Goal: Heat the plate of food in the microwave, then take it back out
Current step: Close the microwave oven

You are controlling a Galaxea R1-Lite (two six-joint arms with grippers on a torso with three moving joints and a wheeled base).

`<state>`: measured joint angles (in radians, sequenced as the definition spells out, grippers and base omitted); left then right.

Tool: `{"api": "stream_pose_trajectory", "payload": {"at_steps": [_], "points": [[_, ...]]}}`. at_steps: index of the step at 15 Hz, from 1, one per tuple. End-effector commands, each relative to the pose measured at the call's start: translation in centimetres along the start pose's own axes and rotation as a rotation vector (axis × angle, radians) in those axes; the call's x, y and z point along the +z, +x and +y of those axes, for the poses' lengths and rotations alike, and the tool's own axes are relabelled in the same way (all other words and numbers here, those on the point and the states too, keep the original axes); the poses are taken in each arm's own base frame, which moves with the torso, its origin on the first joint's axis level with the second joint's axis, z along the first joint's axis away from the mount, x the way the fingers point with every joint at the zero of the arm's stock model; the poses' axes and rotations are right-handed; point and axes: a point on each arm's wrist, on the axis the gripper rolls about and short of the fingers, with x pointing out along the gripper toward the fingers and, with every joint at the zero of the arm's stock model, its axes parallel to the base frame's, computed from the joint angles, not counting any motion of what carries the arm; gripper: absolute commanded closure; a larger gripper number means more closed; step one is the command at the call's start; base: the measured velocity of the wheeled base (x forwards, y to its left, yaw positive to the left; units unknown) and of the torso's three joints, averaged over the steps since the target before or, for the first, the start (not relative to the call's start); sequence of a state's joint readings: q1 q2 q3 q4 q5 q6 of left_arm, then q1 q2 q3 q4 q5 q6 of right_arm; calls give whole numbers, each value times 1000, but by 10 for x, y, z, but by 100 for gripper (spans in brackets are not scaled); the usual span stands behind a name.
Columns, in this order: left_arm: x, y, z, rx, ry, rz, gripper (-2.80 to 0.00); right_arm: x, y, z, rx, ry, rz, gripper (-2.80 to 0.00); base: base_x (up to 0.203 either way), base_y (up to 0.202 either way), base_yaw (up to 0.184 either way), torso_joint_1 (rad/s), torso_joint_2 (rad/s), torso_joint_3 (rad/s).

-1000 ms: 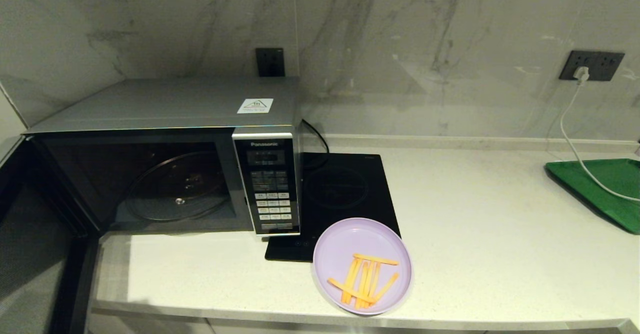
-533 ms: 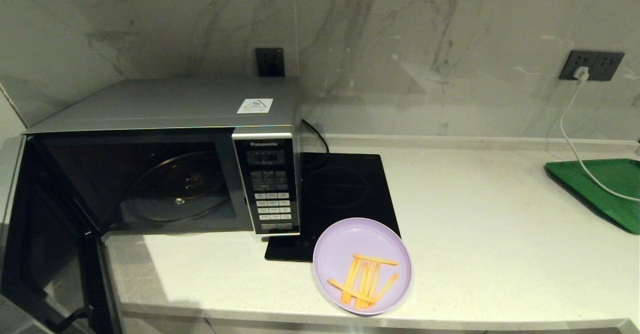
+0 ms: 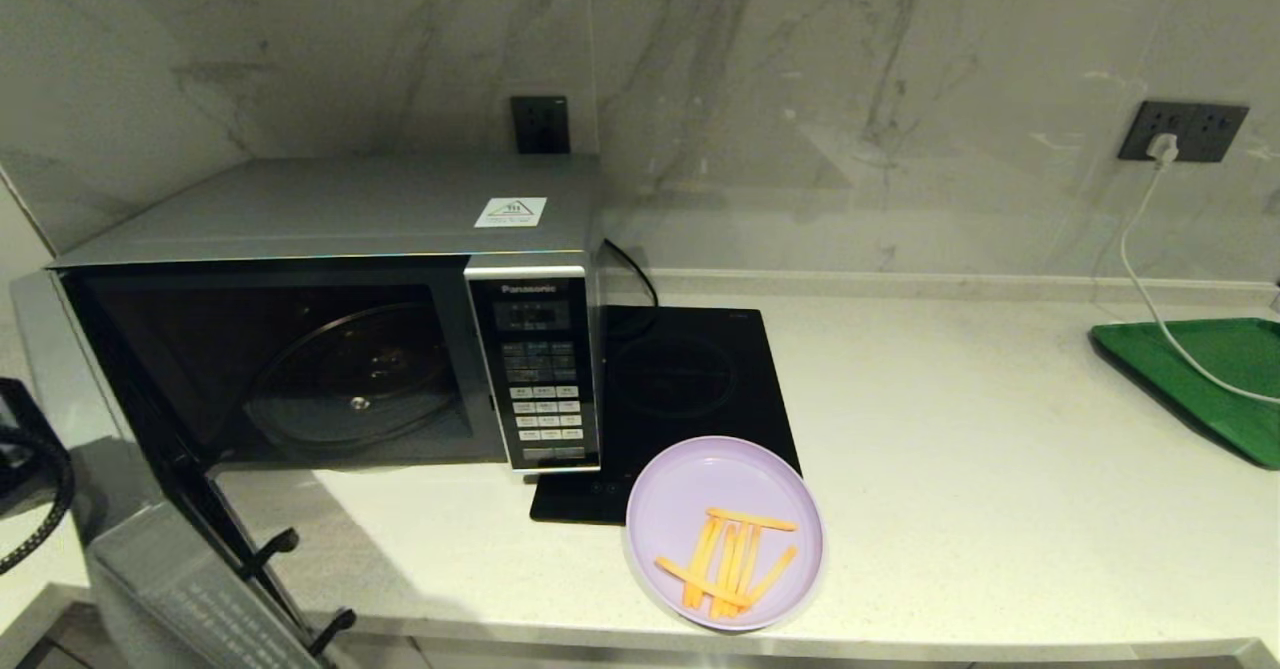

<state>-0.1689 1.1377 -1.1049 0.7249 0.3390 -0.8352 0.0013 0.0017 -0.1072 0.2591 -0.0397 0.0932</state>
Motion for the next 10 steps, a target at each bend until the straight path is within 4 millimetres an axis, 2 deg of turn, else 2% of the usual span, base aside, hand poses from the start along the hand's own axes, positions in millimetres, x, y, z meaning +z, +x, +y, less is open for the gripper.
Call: {"api": "stream_pose_trajectory", "payload": {"at_steps": [1,2,5,7,10], "points": [[-9,10,-14,-10,-30,68,0,0,0,0,1,0,1,0,0,0,0,0,0,0],[-12,15,-20,-11,-54,91,0,0,0,0,0,0,1,0,0,0,0,0,0,0],[-4,17,-37,-73,-134,68,0,0,0,0,0,0,1,0,0,0,0,0,0,0],[-6,15,-46,-138,-123,64,0,0,0,0,0,-1,1,0,0,0,0,0,0,0],[-8,26,-62,-201,-125,87,0,0,0,0,0,0,1,0,0,0,0,0,0,0]]}}
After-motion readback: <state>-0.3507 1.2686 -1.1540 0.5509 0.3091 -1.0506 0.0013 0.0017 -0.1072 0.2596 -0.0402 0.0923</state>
